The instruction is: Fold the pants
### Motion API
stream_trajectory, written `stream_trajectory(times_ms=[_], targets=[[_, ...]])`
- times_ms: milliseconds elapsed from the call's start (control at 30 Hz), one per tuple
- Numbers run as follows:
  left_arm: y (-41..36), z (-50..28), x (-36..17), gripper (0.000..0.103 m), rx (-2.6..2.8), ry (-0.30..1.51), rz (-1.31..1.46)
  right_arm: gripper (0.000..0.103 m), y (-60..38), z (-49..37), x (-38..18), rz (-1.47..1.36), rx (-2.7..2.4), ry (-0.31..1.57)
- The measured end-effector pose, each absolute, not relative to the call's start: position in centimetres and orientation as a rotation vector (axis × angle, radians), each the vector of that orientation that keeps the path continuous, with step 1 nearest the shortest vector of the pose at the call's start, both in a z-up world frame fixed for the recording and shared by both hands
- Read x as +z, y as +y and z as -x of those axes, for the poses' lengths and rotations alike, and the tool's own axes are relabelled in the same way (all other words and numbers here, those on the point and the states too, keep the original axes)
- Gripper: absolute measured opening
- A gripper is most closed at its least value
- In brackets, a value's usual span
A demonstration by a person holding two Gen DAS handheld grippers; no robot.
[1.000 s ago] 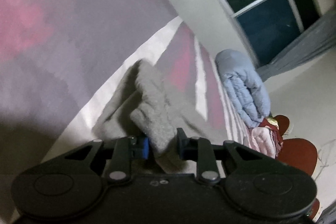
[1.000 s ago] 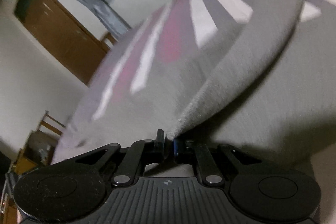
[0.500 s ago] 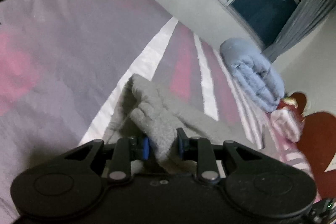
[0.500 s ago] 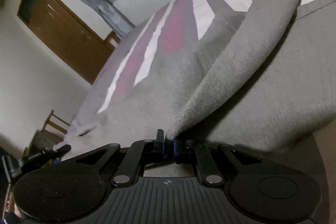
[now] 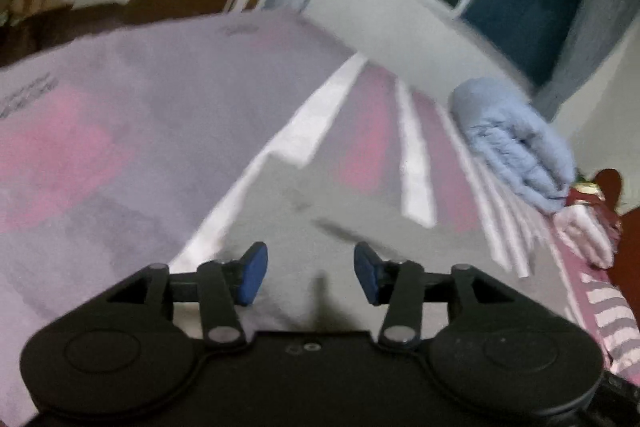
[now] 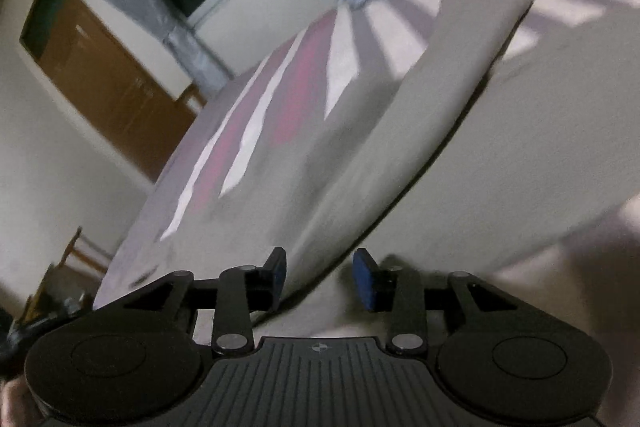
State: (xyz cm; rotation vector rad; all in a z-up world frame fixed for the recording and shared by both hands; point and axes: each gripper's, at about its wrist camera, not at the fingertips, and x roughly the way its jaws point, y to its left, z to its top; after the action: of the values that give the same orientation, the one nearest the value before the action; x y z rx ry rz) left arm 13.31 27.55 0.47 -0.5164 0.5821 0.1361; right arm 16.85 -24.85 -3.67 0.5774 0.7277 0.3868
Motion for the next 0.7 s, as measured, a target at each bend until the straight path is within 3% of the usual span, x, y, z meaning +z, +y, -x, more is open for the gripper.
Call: stream_trajectory(times_ms=[33,100,133,300,567,633,667,700], targets=[[26.5,-13.8,1.2,0.038,0.145,0.581,0.483,0.038,-24.9,-18.0,-3.0,-0.579,0.37,0.718],[24.4,-15.2,1.7,0.048,0.13,0.584,0.43,0.038,-25.7,-19.6,-1.8,-0.574,0.329,0.707],[23.3,-16.3,1.4,0.061,0.136,0.605,0.394,0.038,-25.8,-20.7,-1.1,-0.57,0.32,0.699],[20.7,-19.3,-2.7,0.054,0.21,0.742,0.331,0.038,-25.5,-25.8,0.1,-0.521,0.263,0.728],[19.0,-18.8,-4.5,0.059,0.28,0.679,0.307,0.038,-22.9,-30.7,-2.2,-0.333,0.152,0.835],[18.4,-18.5,-5.0,0.064,0.283,0.65,0.289,0.047,-21.9,-31.8,-2.6,-0.272,0.133,0.861],[17.9,-18.2,-5.3,0.064,0.289,0.633,0.269,0.062,-21.2,-32.4,-2.8,-0.216,0.111,0.869],[17.5,-17.9,-5.6,0.064,0.293,0.62,0.248,0.068,-20.5,-32.9,-3.1,-0.144,0.073,0.877]])
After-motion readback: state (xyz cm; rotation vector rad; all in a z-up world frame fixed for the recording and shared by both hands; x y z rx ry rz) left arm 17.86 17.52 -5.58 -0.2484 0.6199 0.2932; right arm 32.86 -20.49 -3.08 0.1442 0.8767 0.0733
